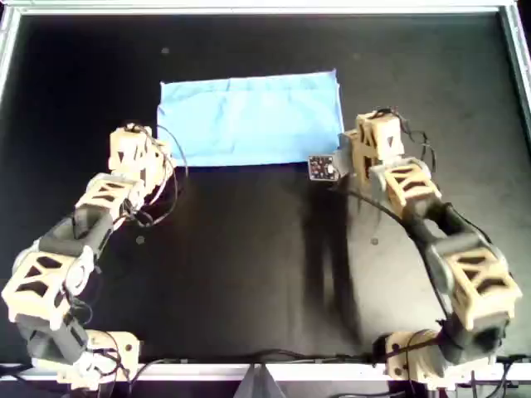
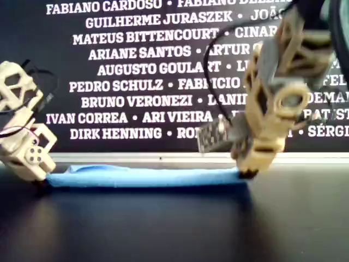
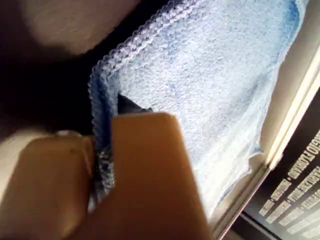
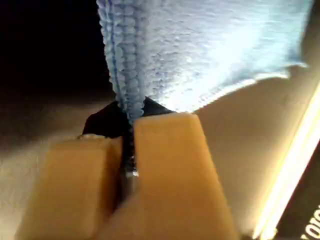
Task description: Fold a cloth
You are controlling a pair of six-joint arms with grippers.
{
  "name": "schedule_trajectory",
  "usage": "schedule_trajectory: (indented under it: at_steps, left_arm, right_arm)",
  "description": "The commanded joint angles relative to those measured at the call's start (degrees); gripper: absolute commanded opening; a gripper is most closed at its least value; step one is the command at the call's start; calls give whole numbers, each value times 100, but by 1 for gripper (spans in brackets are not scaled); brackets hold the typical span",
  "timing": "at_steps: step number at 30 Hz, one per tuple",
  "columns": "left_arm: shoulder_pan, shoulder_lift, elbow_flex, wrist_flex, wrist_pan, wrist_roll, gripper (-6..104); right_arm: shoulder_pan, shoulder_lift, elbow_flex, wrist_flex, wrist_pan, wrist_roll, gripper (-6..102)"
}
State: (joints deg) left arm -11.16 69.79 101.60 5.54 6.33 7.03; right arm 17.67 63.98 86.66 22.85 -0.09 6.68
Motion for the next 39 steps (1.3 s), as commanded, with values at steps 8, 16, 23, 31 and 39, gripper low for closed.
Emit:
schedule_trajectory:
  at_steps: [8, 16, 23, 31, 39]
  left_arm:
    - [-149, 1318, 861, -62, -26, -53, -1]
    - [-149, 2584, 1907, -62, -26, 26, -1]
    - [-158, 3322, 2733, -53, 26, 26, -1]
    - [-158, 3911, 3463, -26, 70, 26, -1]
    - [-158, 4570, 4008, -18, 70, -9, -1]
  right_arm:
    - [-44, 1274, 853, -62, -18, -18, 2]
    - [-9, 1925, 1538, -62, -18, -18, 2]
    - [44, 3006, 2566, -62, -18, -18, 2]
    - [53, 3428, 3226, -62, -26, -26, 2]
    - [53, 3656, 3691, -62, -26, 62, 2]
